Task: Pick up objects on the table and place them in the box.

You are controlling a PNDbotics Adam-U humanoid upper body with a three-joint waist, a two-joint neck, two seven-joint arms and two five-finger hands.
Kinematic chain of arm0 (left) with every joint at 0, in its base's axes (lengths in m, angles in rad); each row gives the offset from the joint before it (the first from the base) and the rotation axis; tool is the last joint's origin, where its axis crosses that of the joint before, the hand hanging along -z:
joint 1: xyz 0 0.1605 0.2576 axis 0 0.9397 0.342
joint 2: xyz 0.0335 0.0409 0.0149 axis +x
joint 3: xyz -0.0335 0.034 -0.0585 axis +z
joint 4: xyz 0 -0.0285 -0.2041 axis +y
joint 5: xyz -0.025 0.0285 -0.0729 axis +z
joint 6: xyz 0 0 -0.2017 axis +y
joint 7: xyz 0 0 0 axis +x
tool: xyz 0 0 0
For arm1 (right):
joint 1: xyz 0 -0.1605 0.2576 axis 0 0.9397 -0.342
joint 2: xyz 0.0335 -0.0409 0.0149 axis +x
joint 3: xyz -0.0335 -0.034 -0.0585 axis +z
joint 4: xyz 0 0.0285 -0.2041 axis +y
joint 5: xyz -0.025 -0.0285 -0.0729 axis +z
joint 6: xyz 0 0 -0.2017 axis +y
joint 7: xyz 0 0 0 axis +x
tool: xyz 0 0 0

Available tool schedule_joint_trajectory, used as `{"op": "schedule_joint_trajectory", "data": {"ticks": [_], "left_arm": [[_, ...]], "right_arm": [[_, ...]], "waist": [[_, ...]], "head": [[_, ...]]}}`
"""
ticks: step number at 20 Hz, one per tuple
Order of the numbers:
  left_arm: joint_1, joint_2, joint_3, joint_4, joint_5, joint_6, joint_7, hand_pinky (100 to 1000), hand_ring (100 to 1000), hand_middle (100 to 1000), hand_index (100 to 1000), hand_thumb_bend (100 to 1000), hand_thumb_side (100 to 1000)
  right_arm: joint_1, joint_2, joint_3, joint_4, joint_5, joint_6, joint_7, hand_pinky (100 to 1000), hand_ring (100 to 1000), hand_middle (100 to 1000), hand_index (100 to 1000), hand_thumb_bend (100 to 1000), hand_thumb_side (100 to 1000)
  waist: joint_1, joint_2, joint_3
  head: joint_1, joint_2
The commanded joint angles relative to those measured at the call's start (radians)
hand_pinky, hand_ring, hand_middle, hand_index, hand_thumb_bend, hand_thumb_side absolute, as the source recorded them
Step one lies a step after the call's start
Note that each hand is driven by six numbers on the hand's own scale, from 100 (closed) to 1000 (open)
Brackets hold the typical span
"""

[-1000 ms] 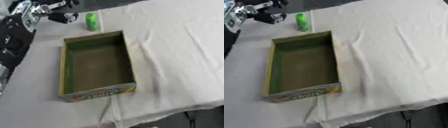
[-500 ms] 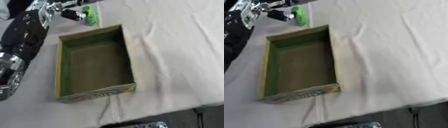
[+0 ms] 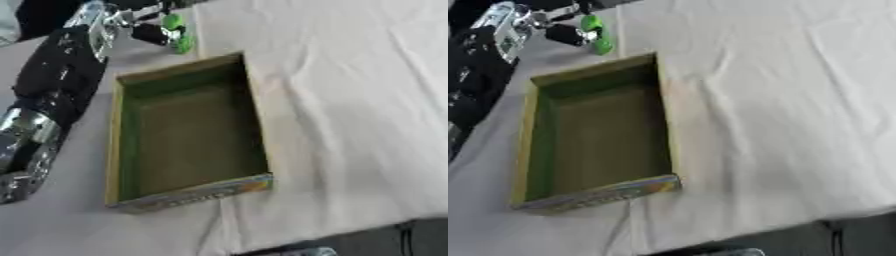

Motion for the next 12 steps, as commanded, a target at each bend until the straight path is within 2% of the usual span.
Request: {"op": "schedule_joint_trajectory", "data": {"ticks": [1,5,12], "left_arm": [[-0.023,0.047,0.011,-0.005,-0.005,0.007,0.006,853,805,935,1000,1000,717],[-0.019,0.045,0.012,-0.002,-0.016,0.014,0.0,856,808,932,1000,1000,662],[-0.011,0.045,0.013,0.008,-0.031,0.025,-0.02,855,808,933,1000,1000,632]], "right_arm": [[-0.021,-0.005,-0.001,-0.012,-0.007,0.002,0.005,569,682,769,929,100,708],[-0.035,0.001,0.002,-0.012,-0.01,0.01,0.008,570,682,769,929,100,707],[-0.051,0.012,0.005,-0.012,-0.003,0.025,0.008,569,682,769,930,100,707]], "waist": [[-0.006,-0.014,-0.004],[-0.001,-0.012,-0.01],[0.002,-0.01,-0.016]], "head": [[0.017,-0.014],[0.017,-0.011],[0.017,-0.009]]}}
